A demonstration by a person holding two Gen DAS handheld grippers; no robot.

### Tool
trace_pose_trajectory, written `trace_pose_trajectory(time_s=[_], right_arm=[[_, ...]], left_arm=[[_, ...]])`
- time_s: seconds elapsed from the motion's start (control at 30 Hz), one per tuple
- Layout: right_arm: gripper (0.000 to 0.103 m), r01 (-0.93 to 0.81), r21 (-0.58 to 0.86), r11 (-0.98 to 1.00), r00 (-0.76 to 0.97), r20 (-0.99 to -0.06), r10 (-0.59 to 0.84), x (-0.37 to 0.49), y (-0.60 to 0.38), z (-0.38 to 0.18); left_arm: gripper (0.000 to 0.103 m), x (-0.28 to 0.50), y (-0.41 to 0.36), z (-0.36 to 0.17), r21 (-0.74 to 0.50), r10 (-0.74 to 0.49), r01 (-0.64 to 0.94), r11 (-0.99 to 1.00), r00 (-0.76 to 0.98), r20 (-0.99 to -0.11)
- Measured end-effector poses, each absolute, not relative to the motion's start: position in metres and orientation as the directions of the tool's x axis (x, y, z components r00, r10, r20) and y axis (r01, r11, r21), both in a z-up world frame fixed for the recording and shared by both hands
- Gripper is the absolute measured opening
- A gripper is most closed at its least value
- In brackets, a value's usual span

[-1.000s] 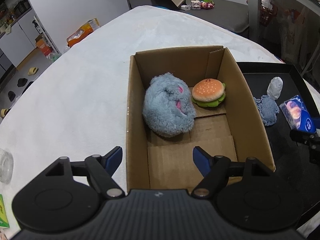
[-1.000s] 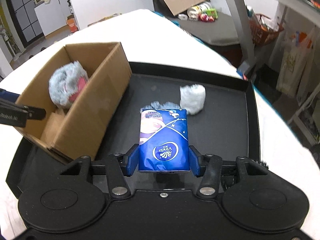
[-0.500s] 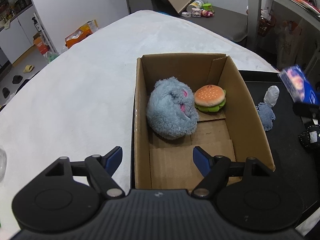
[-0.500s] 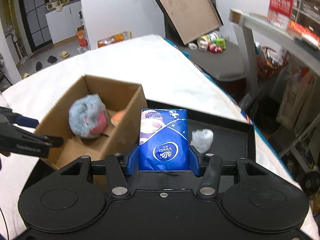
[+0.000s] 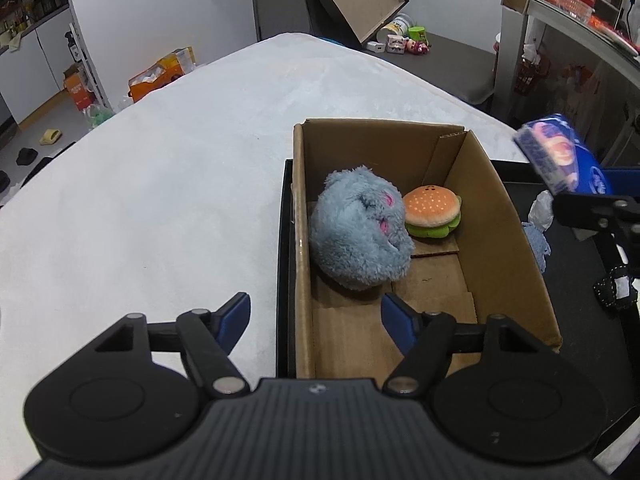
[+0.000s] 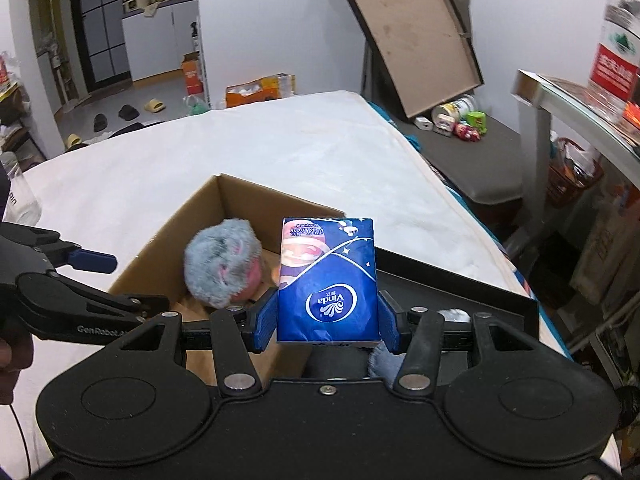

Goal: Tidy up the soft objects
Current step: 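Lift the tissue pack and lower it into the cardboard box with the right gripper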

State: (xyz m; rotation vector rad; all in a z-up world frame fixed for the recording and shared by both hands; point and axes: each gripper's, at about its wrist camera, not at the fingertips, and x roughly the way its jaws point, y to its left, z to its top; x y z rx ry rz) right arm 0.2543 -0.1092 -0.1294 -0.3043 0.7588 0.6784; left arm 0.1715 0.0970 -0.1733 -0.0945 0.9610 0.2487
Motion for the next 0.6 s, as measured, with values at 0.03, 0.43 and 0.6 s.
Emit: trace_pose_trajectory(time_s=[0.03,0.43,0.6], right_arm=[[0.05,-0.668,-0.018,0.744,0.526,-0.719,0.455,0.254,-0.105,-0.129],[0.05,-0.717,-0.072,0.694,0.502,-0.743,0.442,0.247,-0.061,-0.139],[0.05,-0.725,-0.106,0.68,0.498,-0.763,0.412,0.244,-0.046,-0.151]], left_arm=[[0.064,0.171,0.099,-0.174,0.022,0.161,-0.25,0.968,0.551,-0.819],[0.019,0.166,0.12,-0.182,-0.065,0.095,-0.252,0.966,0.576,-0.812],[0.014,0.166,0.121,-0.185,-0.074,0.081,-0.235,0.969,0.588,-0.804]])
